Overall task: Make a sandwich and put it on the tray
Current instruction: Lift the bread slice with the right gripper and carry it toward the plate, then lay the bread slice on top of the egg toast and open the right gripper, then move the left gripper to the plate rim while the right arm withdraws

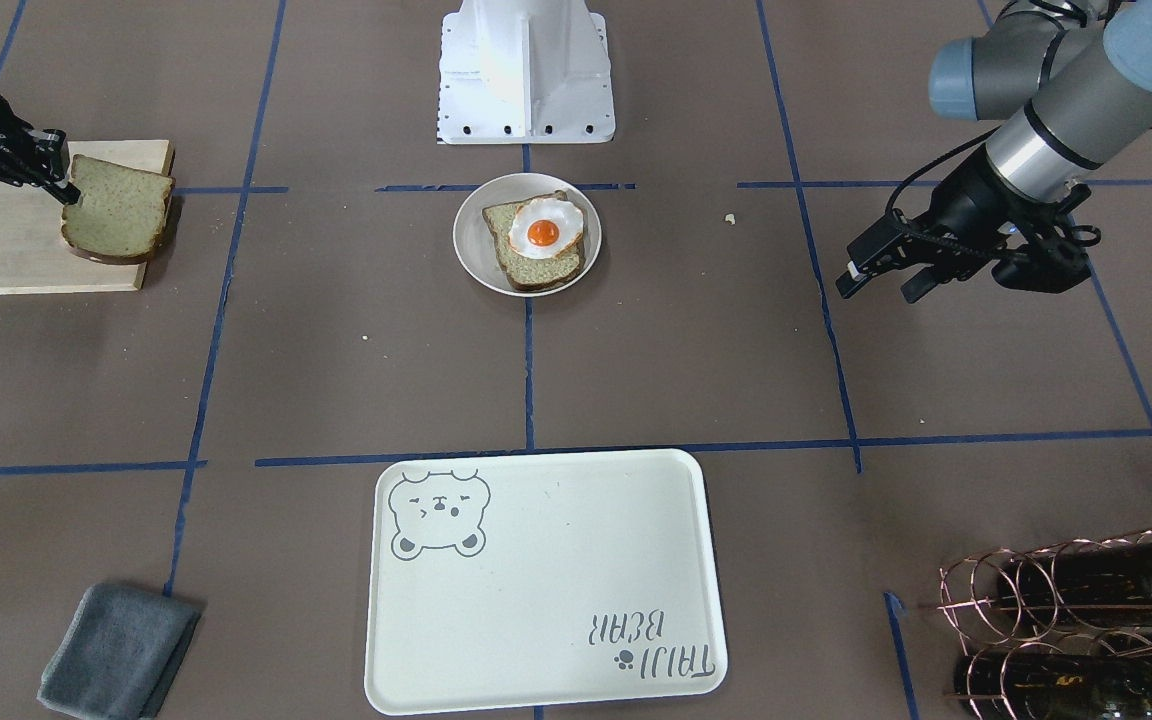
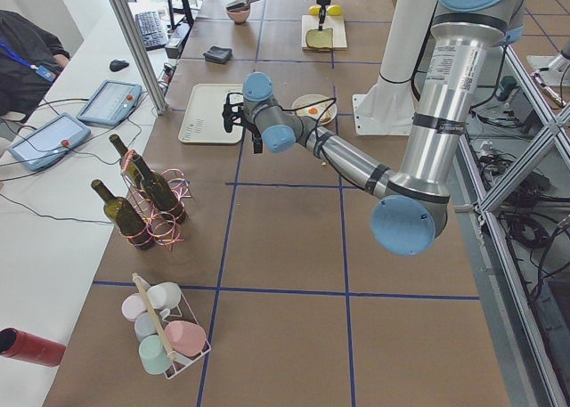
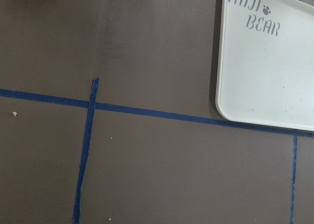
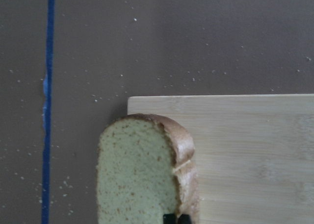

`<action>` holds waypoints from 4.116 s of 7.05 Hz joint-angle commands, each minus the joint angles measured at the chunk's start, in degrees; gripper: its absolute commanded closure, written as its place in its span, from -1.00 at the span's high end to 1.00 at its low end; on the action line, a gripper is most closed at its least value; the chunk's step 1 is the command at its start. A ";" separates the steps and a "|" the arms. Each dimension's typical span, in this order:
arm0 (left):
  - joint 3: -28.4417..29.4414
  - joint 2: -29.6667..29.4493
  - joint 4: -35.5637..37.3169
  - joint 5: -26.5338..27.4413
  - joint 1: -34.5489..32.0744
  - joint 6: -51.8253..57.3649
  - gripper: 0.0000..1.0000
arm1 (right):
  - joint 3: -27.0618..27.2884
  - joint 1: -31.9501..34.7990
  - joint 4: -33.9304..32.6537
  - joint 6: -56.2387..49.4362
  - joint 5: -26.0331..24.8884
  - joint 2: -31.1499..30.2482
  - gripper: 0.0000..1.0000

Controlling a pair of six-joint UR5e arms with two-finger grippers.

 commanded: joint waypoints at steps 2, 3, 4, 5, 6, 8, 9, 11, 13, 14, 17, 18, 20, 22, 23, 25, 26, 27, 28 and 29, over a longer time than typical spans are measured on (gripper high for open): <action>0.42 -0.04 0.00 0.00 0.00 0.00 1.00 | 2.87 8.57 1.31 0.21 10.39 3.78 -1.00; 0.68 -0.04 -0.09 0.00 0.00 0.09 1.00 | 2.95 8.58 2.11 1.34 11.02 7.20 -1.00; 0.77 -0.04 -0.09 0.00 0.00 0.09 1.00 | 3.13 8.58 2.20 6.14 11.11 12.45 -1.00; 0.85 0.04 -0.09 0.00 0.00 0.09 1.00 | 3.31 8.49 2.11 11.14 11.46 18.08 -1.00; 1.38 0.05 -0.35 -0.08 0.00 0.09 1.00 | 2.87 8.23 1.16 14.24 11.20 23.18 -1.00; 2.26 -0.04 -0.53 -0.08 0.26 0.00 1.00 | 0.94 2.99 -1.56 18.91 8.41 31.71 -1.00; 2.70 -0.04 -0.53 -0.08 0.26 0.09 1.00 | 0.85 -3.22 -2.88 19.02 2.03 33.93 -1.00; 3.31 -0.04 -0.53 -0.08 0.26 0.09 1.00 | 0.41 -16.67 -6.04 19.02 -12.56 38.50 -1.00; 4.02 -0.04 -0.61 -0.08 0.26 0.09 1.00 | -0.12 -23.82 -9.22 19.02 -20.40 41.15 -1.00; 4.37 -0.04 -0.61 0.00 0.26 0.09 1.00 | -1.16 -25.50 -9.40 19.02 -22.27 42.64 -1.00; 6.91 0.48 -4.64 0.27 0.26 0.09 1.00 | -5.13 -27.63 -16.23 18.84 -25.71 49.77 -1.00; 7.35 0.48 -5.09 0.35 0.26 0.00 1.00 | -5.22 -27.19 -16.34 18.58 -25.72 49.69 -1.00; 7.36 0.40 -5.10 0.27 0.26 0.00 1.00 | -5.30 -26.49 -16.43 18.23 -25.63 49.16 -1.00; 7.27 0.31 -5.10 0.27 0.35 -0.17 1.00 | -5.92 -25.70 -16.43 18.66 -25.71 49.25 -1.00; 7.18 0.14 -5.10 0.27 0.61 -0.18 1.00 | -6.70 -25.26 -16.43 18.84 -25.72 49.25 0.45; 6.40 -1.70 -4.92 1.83 3.93 -3.22 1.00 | -6.02 -24.04 -20.70 18.84 -25.28 49.33 1.00; 5.87 -3.02 -4.83 5.24 7.96 -7.69 1.00 | -4.01 -23.16 -27.18 18.75 -25.10 49.77 1.00; 5.08 -3.38 -4.83 8.50 11.91 -10.43 1.00 | -1.55 -21.49 -34.64 18.67 -23.80 50.30 1.00; 4.64 -4.25 -4.83 11.23 15.35 -14.03 1.00 | 1.00 -18.52 -42.89 17.97 -20.04 50.65 1.00; 3.24 -4.44 -4.57 15.34 20.25 -18.24 0.99 | 3.28 -14.75 -50.80 15.79 -15.74 51.00 1.00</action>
